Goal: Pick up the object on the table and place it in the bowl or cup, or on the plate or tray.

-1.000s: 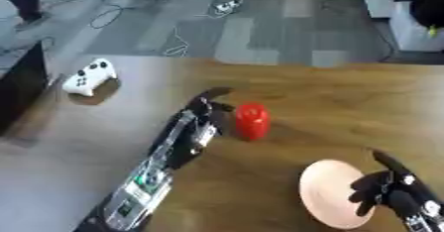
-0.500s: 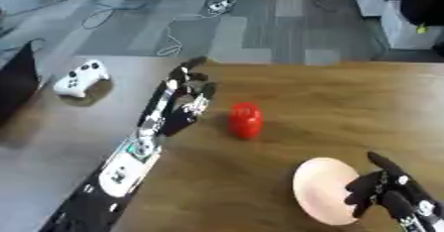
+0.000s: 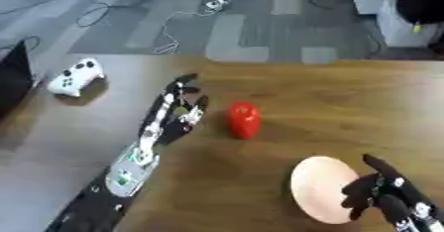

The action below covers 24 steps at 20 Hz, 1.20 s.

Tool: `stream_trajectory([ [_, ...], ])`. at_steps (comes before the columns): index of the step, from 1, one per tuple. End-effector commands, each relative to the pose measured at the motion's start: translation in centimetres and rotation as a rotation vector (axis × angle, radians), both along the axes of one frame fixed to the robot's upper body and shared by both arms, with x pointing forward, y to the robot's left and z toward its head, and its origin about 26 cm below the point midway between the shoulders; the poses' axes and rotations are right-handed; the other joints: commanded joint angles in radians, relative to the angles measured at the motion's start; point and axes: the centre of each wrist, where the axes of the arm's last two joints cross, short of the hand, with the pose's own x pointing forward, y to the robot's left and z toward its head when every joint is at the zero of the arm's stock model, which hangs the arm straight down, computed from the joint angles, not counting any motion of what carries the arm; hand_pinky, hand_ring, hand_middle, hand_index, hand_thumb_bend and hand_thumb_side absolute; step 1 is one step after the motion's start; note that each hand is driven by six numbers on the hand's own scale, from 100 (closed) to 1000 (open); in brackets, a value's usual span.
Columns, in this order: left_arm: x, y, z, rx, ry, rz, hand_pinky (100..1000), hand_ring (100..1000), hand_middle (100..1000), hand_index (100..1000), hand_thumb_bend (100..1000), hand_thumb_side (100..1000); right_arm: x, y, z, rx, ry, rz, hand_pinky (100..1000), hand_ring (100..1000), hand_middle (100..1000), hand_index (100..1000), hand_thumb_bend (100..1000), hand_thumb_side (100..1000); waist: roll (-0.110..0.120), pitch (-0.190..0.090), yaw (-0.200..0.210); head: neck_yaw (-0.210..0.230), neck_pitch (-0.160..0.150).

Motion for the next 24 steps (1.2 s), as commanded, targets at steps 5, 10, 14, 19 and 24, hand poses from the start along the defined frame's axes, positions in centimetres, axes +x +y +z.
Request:
stream_trajectory([
  [5, 0.9, 0.0, -1.6, 0.03, 0.04, 0.03, 497, 807, 890, 962, 298, 854, 0.0, 0.3, 0.6, -0.009, -0.029, 0.026, 486, 608, 650, 1000, 100, 757, -0.01, -0.007, -0.008, 0.015, -0.014],
  [10, 0.9, -0.3, -2.3, 0.051, 0.055, 0.025, 482, 795, 886, 958, 290, 872, 0.0, 0.4, 0.7, -0.023, -0.038, 0.034, 490, 622, 652, 1000, 100, 714, -0.013, -0.002, -0.013, 0.022, -0.017],
  [14, 1.0, -0.3, -2.5, 0.061, 0.063, 0.028, 504, 814, 892, 962, 294, 879, 0.0, 0.5, 0.6, -0.025, -0.041, 0.034, 491, 621, 652, 1000, 100, 725, -0.014, 0.0, -0.014, 0.026, -0.022],
  [19, 1.2, -0.6, -2.8, 0.086, 0.084, 0.034, 509, 817, 894, 964, 292, 887, 0.0, 0.5, 0.6, -0.024, -0.044, 0.037, 491, 618, 651, 1000, 100, 735, -0.014, 0.002, -0.018, 0.038, -0.029],
  [24, 1.4, -1.2, -3.1, 0.121, 0.096, 0.012, 571, 840, 908, 968, 306, 904, 0.0, 0.6, 0.7, -0.022, -0.047, 0.042, 491, 614, 650, 1000, 100, 738, -0.017, 0.005, -0.024, 0.053, -0.038],
])
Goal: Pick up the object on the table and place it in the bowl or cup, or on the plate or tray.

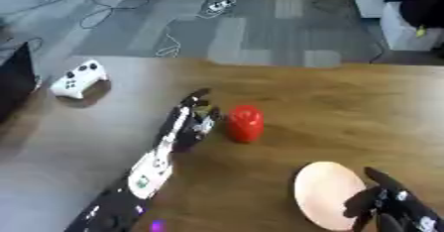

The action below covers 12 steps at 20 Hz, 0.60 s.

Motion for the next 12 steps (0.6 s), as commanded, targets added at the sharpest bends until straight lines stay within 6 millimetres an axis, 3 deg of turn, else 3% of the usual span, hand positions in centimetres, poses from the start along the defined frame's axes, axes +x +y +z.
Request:
stream_trajectory([
  [1, -0.2, -0.9, -1.3, 0.031, 0.043, -0.025, 615, 870, 919, 975, 329, 904, 0.0, 0.3, 0.7, -0.001, -0.03, 0.016, 491, 613, 650, 1000, 100, 740, -0.011, -0.003, -0.007, 0.018, -0.019],
  [5, 0.1, -1.5, -0.7, 0.113, 0.037, -0.095, 708, 944, 960, 1000, 426, 824, 0.0, 0.4, 0.7, -0.002, -0.03, 0.019, 491, 612, 650, 1000, 100, 747, -0.012, -0.001, -0.01, 0.027, -0.023],
  [12, 0.6, -2.7, 0.5, 0.208, 0.024, -0.179, 682, 925, 963, 1000, 428, 823, 0.1, 0.5, 0.8, -0.008, -0.033, 0.031, 491, 610, 651, 1000, 100, 752, -0.013, 0.003, -0.015, 0.033, -0.026],
])
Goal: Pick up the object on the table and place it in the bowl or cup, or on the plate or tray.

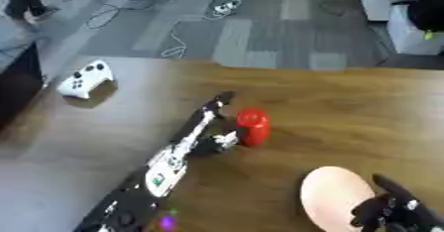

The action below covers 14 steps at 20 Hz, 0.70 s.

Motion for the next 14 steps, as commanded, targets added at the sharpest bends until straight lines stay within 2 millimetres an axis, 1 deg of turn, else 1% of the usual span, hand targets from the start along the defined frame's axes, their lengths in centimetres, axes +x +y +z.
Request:
stream_trajectory([
  [1, -0.1, -1.8, -0.5, 0.026, 0.021, -0.054, 685, 922, 961, 1000, 427, 824, 0.0, 0.3, 0.6, -0.001, -0.026, 0.015, 491, 609, 651, 1000, 100, 751, -0.008, -0.005, -0.005, 0.011, -0.013],
  [10, 0.2, -3.2, 0.2, 0.077, 0.011, -0.103, 696, 900, 949, 998, 421, 844, 0.0, 0.4, 0.8, -0.008, -0.032, 0.035, 490, 605, 652, 1000, 100, 754, -0.009, 0.0, -0.013, 0.019, -0.02],
  [14, 0.5, -3.7, 0.6, 0.089, 0.008, -0.115, 695, 888, 939, 987, 428, 838, 0.0, 0.5, 0.9, -0.01, -0.035, 0.043, 490, 605, 652, 1000, 100, 756, -0.01, 0.002, -0.014, 0.023, -0.025],
])
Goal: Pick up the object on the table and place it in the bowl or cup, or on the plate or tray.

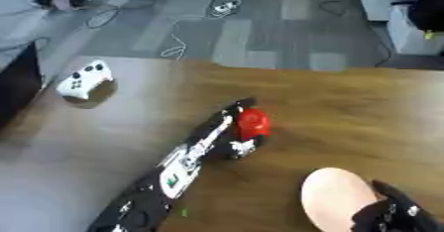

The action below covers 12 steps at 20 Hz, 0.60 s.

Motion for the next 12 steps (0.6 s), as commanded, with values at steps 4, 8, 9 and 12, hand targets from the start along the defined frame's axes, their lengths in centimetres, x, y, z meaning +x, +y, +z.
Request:
stream_trajectory([
  [4, 0.3, -1.4, 0.3, 0.042, 0.006, -0.032, 687, 871, 930, 979, 432, 833, -0.1, 0.3, 0.7, 0.001, -0.026, 0.02, 489, 605, 652, 1000, 100, 761, -0.006, -0.005, -0.007, 0.021, -0.02],
  [8, 0.6, -1.5, 0.8, 0.059, -0.005, -0.028, 681, 862, 925, 975, 438, 827, 0.0, 0.4, 0.7, 0.0, -0.025, 0.02, 489, 604, 652, 1000, 100, 767, -0.005, -0.003, -0.009, 0.024, -0.022],
  [9, 0.7, -1.5, 0.9, 0.063, -0.008, -0.026, 677, 859, 923, 973, 443, 823, 0.0, 0.4, 0.6, 0.0, -0.025, 0.02, 489, 604, 652, 1000, 100, 767, -0.005, -0.003, -0.009, 0.024, -0.022],
  [12, 0.9, -1.4, 1.2, 0.073, -0.012, -0.007, 595, 775, 848, 946, 501, 746, 0.0, 0.4, 0.6, 0.0, -0.025, 0.021, 489, 604, 652, 1000, 100, 770, -0.005, -0.002, -0.008, 0.028, -0.024],
])
